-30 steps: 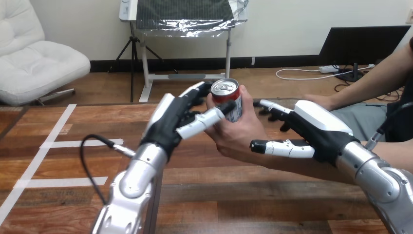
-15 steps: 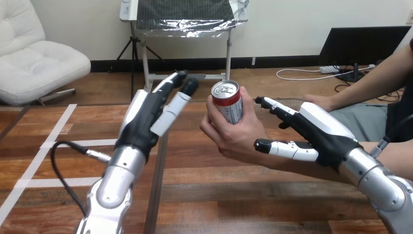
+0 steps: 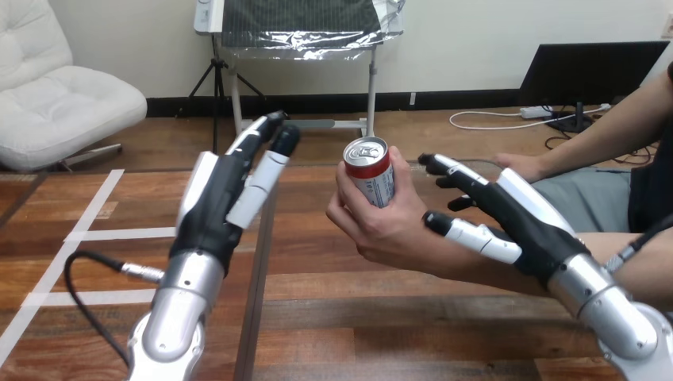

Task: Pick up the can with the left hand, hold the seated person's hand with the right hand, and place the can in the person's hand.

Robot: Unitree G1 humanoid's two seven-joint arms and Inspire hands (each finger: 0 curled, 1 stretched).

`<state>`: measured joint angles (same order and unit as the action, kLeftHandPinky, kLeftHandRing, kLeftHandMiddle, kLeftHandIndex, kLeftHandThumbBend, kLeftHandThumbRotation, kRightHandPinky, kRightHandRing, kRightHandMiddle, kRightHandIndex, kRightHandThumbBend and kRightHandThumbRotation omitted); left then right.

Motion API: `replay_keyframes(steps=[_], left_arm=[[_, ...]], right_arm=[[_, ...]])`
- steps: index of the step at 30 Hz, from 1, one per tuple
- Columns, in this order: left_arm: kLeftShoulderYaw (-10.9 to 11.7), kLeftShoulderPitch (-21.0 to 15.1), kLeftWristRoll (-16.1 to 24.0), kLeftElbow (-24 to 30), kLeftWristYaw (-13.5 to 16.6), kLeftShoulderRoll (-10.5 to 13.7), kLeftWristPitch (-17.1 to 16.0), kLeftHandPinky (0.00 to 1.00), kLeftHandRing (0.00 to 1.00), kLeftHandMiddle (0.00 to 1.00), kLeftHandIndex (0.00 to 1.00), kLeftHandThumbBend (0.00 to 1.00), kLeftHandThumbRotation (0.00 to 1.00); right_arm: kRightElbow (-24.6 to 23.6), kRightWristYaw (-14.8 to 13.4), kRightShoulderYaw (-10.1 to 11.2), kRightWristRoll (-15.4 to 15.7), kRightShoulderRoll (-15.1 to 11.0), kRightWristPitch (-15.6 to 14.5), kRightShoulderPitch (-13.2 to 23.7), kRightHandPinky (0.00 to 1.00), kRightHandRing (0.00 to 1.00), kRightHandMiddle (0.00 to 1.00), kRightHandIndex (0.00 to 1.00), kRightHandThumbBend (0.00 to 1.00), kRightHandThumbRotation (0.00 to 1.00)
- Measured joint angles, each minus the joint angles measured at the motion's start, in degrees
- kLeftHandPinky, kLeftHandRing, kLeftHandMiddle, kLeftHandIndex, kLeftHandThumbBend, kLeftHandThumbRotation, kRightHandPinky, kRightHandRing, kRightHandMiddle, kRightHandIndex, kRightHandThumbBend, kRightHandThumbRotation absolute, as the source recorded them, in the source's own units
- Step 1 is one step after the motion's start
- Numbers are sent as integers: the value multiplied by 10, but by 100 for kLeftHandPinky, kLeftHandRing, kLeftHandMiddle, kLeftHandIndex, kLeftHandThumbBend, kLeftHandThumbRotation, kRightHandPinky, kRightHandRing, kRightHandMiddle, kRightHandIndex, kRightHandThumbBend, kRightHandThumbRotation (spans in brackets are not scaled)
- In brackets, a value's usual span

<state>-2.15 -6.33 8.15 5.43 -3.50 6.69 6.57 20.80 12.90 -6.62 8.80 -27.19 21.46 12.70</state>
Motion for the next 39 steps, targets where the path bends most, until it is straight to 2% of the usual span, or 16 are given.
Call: replay_keyframes(steps=[6, 13, 24, 32, 39], left_arm=[[12, 25, -18, 45, 4, -8, 5, 100, 98, 93, 92, 73, 100], [21, 56, -37, 105, 5, -11, 16, 99, 94, 91, 92, 74, 100], [39, 113, -81, 199, -2, -11, 17, 92, 91, 90, 92, 82, 100], [55, 156, -111, 268, -28, 0, 17, 97, 90, 88, 90, 79, 100], [69, 191, -126, 322, -35, 6, 17, 97, 87, 84, 84, 76, 100]], right_arm=[[-4, 1, 12, -48, 26, 22, -22, 83, 91, 93, 93, 98, 100], [-20, 2, 22, -84, 53, 37, -46, 85, 92, 92, 92, 99, 100], [-92, 3, 28, -137, 93, 40, -105, 87, 92, 93, 93, 100, 100], [-143, 9, 30, -166, 114, 51, -145, 87, 92, 93, 93, 100, 100], [-190, 24, 34, -188, 118, 64, -169, 87, 91, 92, 92, 100, 100]])
